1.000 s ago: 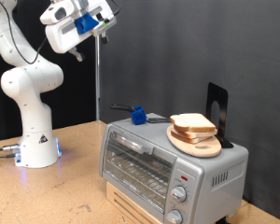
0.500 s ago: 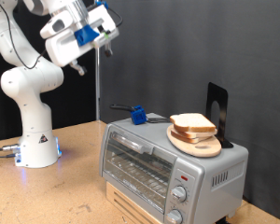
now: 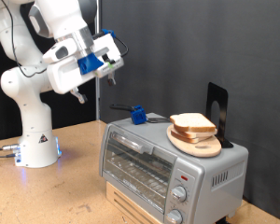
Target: Make a piece of toast with the oven
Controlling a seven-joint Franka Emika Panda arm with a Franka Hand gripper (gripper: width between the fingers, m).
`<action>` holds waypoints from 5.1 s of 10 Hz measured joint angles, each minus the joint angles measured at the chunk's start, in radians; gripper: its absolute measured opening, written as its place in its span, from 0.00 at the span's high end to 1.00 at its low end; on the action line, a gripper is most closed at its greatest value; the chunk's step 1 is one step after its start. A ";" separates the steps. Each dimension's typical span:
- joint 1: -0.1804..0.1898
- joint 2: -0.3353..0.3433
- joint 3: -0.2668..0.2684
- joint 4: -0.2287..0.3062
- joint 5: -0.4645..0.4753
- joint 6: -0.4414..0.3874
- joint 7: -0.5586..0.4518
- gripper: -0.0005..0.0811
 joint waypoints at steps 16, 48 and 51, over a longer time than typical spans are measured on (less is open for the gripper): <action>-0.054 0.240 0.110 -0.155 -0.170 0.397 0.281 0.00; -0.476 0.429 0.385 0.003 0.632 0.245 -0.621 0.00; -0.476 0.315 0.376 -0.020 0.656 0.173 -0.621 0.00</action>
